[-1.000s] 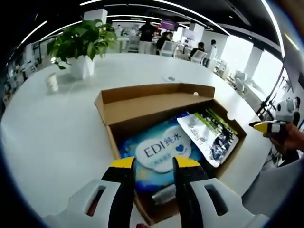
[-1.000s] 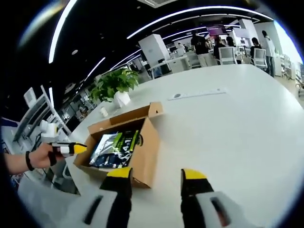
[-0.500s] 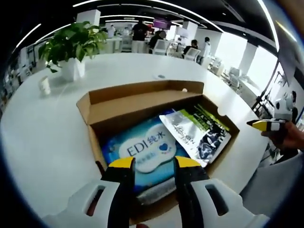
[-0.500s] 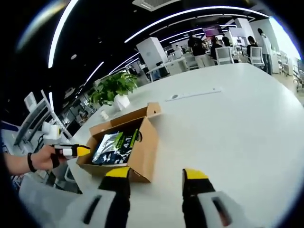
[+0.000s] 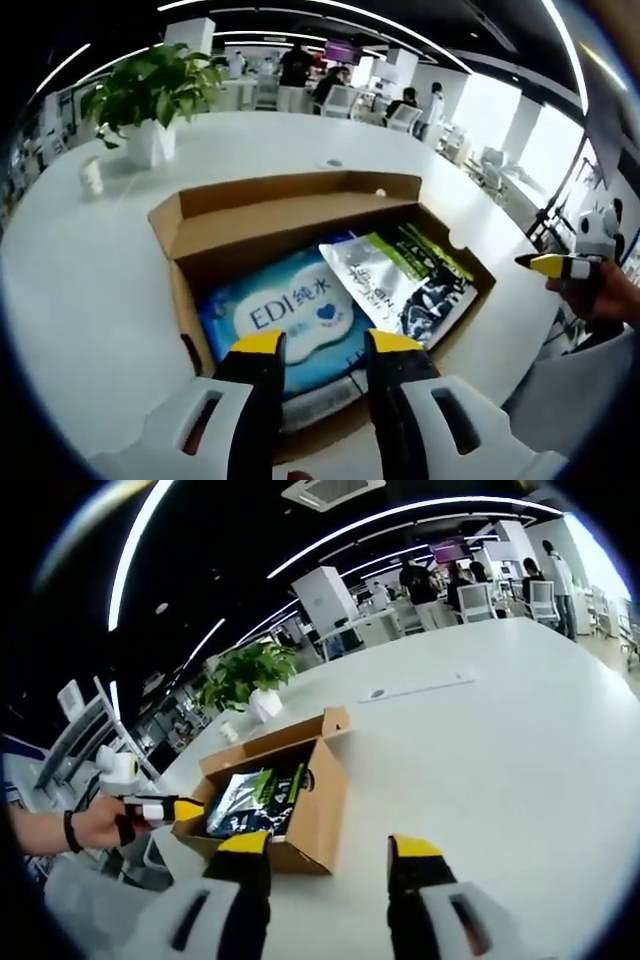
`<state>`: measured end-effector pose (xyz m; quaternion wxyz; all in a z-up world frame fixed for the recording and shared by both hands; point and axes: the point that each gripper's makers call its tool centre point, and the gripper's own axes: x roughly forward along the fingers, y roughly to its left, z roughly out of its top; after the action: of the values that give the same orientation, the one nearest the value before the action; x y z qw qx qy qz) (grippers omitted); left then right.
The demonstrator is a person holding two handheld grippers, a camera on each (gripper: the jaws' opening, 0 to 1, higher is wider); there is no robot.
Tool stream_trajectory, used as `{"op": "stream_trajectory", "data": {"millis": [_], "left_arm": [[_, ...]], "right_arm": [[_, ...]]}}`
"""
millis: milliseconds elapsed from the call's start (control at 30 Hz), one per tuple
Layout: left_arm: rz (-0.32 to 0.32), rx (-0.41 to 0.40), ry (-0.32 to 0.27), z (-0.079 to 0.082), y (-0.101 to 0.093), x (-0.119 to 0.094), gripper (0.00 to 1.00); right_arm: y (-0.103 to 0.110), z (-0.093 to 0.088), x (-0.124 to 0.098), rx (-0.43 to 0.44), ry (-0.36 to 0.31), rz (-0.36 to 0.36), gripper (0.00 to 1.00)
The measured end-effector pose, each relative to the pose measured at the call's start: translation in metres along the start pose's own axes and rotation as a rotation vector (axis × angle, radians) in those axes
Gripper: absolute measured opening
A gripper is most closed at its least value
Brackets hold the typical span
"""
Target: Operate the shoe box by opening the lid, removing the specified soft item, and placing it in the target area until the item is outside and the box remains undamaged.
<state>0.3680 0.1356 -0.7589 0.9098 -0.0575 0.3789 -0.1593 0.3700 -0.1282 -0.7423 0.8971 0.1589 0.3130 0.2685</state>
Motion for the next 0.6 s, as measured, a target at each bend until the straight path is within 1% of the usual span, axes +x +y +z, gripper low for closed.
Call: {"op": "stream_trajectory", "data": {"millis": [67,267,600], "left_arm": [[0.0,0.002,0.002,0.0,-0.001,0.0,0.31],[0.001,0.005,0.01,-0.002,-0.006,0.0,0.31],[0.005,0.003,0.008,0.004,-0.011,0.004,0.31]], "right_arm": [[0.003,0.001,0.0,-0.013,0.002,0.006,0.44],[0.009,0.0,0.002,0.0,-0.002,0.025,0.45],[0.014,0.002,0.0,0.011,-0.014,0.042,0.46]]}}
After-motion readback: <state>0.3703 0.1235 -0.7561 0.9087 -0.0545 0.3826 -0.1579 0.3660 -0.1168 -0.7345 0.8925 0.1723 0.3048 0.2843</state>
